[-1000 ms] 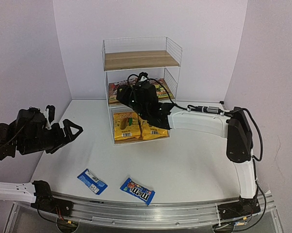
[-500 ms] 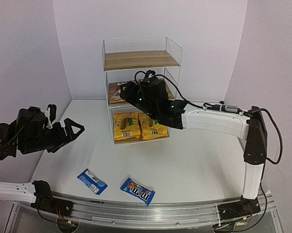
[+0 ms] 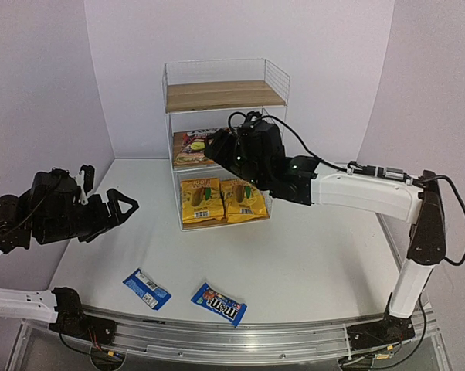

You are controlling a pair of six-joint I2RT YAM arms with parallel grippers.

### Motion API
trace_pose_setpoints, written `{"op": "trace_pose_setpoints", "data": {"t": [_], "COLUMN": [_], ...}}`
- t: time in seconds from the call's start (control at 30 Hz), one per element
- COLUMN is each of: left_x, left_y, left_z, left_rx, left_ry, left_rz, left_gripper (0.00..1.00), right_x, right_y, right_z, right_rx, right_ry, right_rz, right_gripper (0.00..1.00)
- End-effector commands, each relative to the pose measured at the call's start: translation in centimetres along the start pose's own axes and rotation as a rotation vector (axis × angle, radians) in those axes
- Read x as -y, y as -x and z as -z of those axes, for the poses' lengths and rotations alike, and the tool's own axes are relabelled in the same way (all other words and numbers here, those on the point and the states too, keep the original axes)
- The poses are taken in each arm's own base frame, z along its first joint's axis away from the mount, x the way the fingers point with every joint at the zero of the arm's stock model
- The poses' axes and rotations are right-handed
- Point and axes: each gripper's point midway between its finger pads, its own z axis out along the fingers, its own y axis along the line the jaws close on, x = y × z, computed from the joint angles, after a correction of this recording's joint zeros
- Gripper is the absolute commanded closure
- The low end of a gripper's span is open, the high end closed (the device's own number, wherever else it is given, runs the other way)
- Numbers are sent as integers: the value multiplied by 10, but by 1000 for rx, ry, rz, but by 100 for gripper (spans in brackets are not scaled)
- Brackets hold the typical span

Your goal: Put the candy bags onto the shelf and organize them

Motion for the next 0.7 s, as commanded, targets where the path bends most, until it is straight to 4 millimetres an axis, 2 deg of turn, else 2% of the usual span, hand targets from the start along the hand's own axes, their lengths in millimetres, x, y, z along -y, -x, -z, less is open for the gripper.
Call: {"op": "trace_pose_setpoints", "data": {"t": [0.0,0.07,0.17,0.37,0.47,0.67], "left_x": [6,7,7,6,5,6], "left_y": [2,2,2,1,1,2], "left_z": [-3,-4,-4,-3,-3,-2], "left_rx": [15,15,13,11,15,15], "left_ry": [-27,-29,-29,-30,-31,-33], "left_rz": [-6,-5,-4,7,9,12], "left_gripper": [0,0,0,0,0,0], "right_x": [-14,-20,-14,0,-1,1], "right_y": [15,8,2,-3,-7,-12], "right_z": [22,20,15,14,10,1], "right_rx": [-20,-57,-81,-87,-98,-111], "right_ry": [32,55,17,-39,-41,-69], "right_rz": [3,22,65,96,124,156], "right_gripper": [30,35,42,47,53,56]}}
